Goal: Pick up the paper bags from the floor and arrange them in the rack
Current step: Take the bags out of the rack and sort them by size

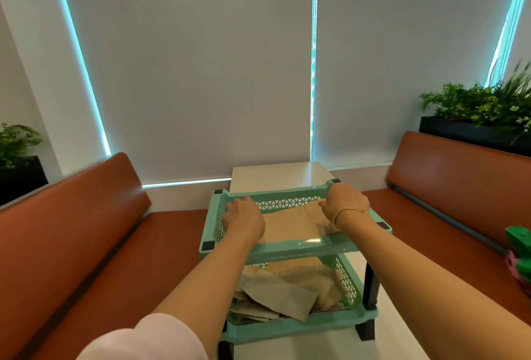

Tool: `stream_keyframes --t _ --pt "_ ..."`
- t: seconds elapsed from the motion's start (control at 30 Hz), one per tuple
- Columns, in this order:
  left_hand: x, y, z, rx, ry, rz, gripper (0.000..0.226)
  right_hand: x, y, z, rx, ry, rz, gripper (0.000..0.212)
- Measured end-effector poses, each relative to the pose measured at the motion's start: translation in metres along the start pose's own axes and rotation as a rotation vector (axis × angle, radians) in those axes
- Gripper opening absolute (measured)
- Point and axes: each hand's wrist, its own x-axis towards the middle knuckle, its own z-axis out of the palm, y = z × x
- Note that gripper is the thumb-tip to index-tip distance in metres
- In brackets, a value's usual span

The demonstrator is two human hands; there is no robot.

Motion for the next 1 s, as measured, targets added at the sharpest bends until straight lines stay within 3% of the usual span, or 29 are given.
stream_keyframes --t 0.13,0.33,0.67,1.0 --pt "-0.034 0.003 -0.020 -0.147 0.131 0.160 0.038 -0.028 -0.001 -0.030 0.018 0.056 -0.126 0.027" --pt "-0.106 -0.010 -0.037 -0.309 0.197 0.213 0.034 -0.089 0.009 -0.052 0.040 0.086 -0.199 0.026" --pt "-0.199 -0.044 -0.024 -0.339 -0.031 0.203 0.025 -0.177 0.030 -0.039 0.124 -0.117 -0.180 0.024" --pt "-0.192 -0.060 0.012 -0.369 -0.122 0.168 0.023 -0.190 0.019 0.000 0.134 -0.193 -0.205 0.028"
